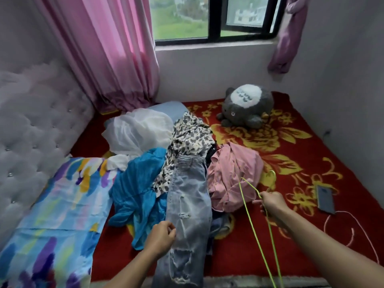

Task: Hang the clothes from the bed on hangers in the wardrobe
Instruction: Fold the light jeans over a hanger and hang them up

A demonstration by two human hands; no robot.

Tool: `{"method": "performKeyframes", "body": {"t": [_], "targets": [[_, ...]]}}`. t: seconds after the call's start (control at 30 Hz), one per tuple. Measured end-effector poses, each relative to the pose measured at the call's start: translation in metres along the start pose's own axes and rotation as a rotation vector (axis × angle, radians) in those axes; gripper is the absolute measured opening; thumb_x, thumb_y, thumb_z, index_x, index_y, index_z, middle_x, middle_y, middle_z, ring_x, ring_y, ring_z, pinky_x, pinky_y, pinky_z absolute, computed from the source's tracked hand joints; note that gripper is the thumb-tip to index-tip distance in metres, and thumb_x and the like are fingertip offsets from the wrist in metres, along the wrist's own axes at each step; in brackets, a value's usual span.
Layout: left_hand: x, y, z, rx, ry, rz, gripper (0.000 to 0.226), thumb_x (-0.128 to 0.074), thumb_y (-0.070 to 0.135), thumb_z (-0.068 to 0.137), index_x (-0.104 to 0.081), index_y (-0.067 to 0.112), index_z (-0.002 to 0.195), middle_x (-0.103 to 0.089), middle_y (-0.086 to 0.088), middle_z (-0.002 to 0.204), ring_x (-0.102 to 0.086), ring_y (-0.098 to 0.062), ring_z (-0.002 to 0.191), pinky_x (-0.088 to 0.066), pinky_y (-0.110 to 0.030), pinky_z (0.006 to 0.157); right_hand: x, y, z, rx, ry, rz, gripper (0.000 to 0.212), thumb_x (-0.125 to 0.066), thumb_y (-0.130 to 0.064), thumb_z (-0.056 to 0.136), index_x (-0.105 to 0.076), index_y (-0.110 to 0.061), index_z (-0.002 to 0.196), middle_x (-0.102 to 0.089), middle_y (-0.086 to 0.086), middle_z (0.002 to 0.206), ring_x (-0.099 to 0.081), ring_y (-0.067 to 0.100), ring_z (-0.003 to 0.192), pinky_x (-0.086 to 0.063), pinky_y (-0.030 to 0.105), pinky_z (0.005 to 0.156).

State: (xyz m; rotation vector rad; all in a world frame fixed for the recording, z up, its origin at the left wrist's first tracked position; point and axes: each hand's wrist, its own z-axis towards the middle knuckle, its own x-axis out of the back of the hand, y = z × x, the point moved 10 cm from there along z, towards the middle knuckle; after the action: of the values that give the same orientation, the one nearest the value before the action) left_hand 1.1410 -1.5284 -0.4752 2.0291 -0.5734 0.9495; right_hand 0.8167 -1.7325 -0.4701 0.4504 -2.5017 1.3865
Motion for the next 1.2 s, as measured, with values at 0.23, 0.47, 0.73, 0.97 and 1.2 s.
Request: {"method": "performKeyframes", "body": {"t": [0.23,0.47,0.73,0.97,1.2], "targets": [[-0.024,0.03,0.144,0.095,-0.064,-0.041,0.023,-0.058,0.024,0.088,-0.053,0.028,0.066,-0.06,0.008,0.067,-0.062,-0.013,0.075,-0.047,-0.029,0.069,-0.03,-0.041,0.143,0.188,0.025,-0.155,0.035,-0.063,-0.021,0.091,-0.067,-0.002,0.062,-0.065,0.016,0.061,-0.061,0.027,0.062,-0.046,0.041,0.061],[-0.034,0.067,0.315,0.018,0.055,0.087,0.032,-0.052,0.021,0.094,-0.054,0.018,0.126,-0.051,-0.001,0.124,-0.051,-0.018,0.113,-0.046,-0.033,0.094,-0.106,-0.12,0.247,0.428,-0.061,-0.122,0.039,-0.058,-0.017,0.095,-0.061,-0.014,0.057,-0.059,-0.001,0.05,-0.052,0.006,0.047,-0.039,0.023,0.053],[-0.086,0.093,0.462,-0.177,-0.112,0.464,0.07,-0.059,0.006,0.081,-0.035,0.028,0.143,-0.026,-0.003,0.152,-0.02,-0.025,0.14,-0.033,-0.051,0.106,-0.177,-0.117,0.316,0.498,-0.14,-0.122,0.034,-0.055,-0.015,0.097,-0.067,-0.002,0.068,-0.053,-0.017,0.046,-0.049,-0.007,0.044,-0.031,0.01,0.049],[-0.096,0.075,0.428,-0.433,0.189,0.263,0.062,-0.061,-0.007,0.062,-0.055,0.01,0.121,-0.052,-0.009,0.131,-0.044,-0.028,0.123,-0.045,-0.048,0.094,-0.252,-0.142,0.324,0.652,-0.205,-0.229,0.013,-0.06,-0.03,0.093,-0.072,-0.027,0.093,-0.07,-0.002,0.072,-0.067,0.019,0.071,-0.057,0.044,0.071],[-0.104,0.079,0.499,-0.316,-0.107,0.564,0.08,-0.064,0.031,0.075,-0.026,0.027,0.145,-0.043,-0.003,0.141,-0.027,-0.027,0.137,-0.007,-0.059,0.113,-0.276,-0.125,0.332,0.601,-0.241,-0.276,0.011,-0.061,-0.023,0.094,-0.069,-0.029,0.092,-0.068,-0.007,0.075,-0.064,0.013,0.074,-0.054,0.035,0.075]]}}
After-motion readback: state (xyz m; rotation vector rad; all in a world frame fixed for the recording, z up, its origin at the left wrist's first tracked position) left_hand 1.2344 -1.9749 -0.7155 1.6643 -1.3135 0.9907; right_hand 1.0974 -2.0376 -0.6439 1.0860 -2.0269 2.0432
